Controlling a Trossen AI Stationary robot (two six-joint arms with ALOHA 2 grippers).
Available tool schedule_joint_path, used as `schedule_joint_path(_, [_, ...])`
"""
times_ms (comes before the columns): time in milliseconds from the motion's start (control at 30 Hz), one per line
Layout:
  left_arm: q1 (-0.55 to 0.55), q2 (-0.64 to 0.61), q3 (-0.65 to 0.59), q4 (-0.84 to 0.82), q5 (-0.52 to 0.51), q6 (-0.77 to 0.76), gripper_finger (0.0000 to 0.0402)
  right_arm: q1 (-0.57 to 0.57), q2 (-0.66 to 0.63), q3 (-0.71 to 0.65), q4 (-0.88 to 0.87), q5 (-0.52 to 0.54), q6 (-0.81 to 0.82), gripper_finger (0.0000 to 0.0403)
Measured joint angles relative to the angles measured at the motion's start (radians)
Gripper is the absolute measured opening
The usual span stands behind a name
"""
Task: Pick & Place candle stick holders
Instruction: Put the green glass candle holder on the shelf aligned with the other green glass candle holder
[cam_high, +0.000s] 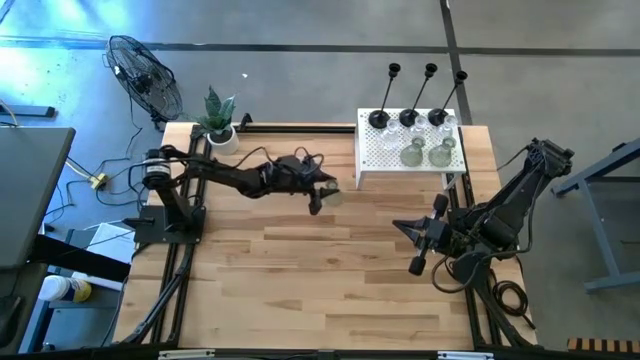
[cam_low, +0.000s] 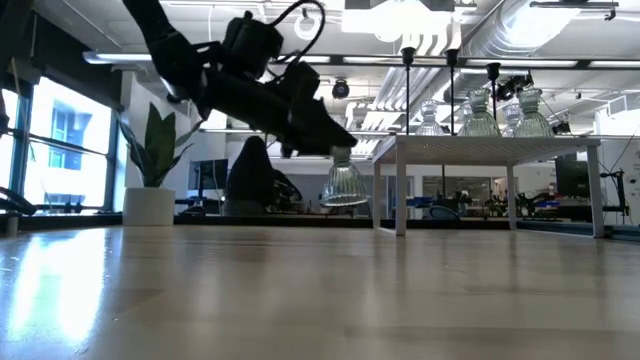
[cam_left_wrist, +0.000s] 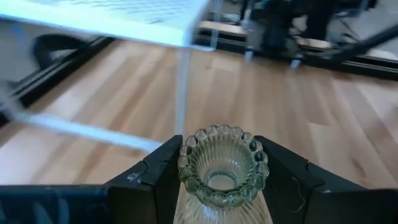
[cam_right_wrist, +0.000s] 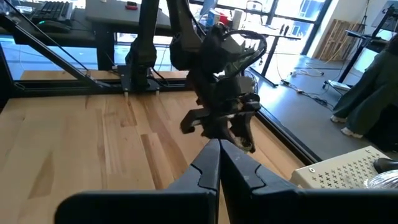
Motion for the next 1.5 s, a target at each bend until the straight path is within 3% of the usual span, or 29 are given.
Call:
schedule_joint_path(400, [-0.129,0.233,0.173,0.058,-0.070,0.078,0.0177,0.000,0.000,0.000,0.000,-0.017,0.001,0.0000])
schedule_joint_path(633, [-0.130,0.269,0.223,0.015,-0.035,0.068,0.0181,0.000,0.000,0.000,0.000,-0.025,0.003,0.0000])
schedule_joint_path(967, [-0.130,0.265,0.225,-0.002,-0.034,0.054,0.0248,-0.001,0.000,0.000,-0.003,-0.075,0.009,0.0000])
schedule_joint_path(1200, [-0.129,0.138,0.225,-0.174,-0.012,0.185,0.0260,-0.045,-0.001,-0.015,-0.047,-0.108,0.041,0.0000])
schedule_joint_path(1333, [-0.130,0.020,0.225,-0.321,-0.010,0.234,0.0259,-0.138,-0.001,-0.098,-0.060,-0.238,0.118,0.0000])
schedule_joint_path(1500, [-0.130,-0.067,0.141,-0.259,0.060,0.228,0.0210,-0.251,-0.001,-0.299,0.180,-0.378,0.140,0.0000])
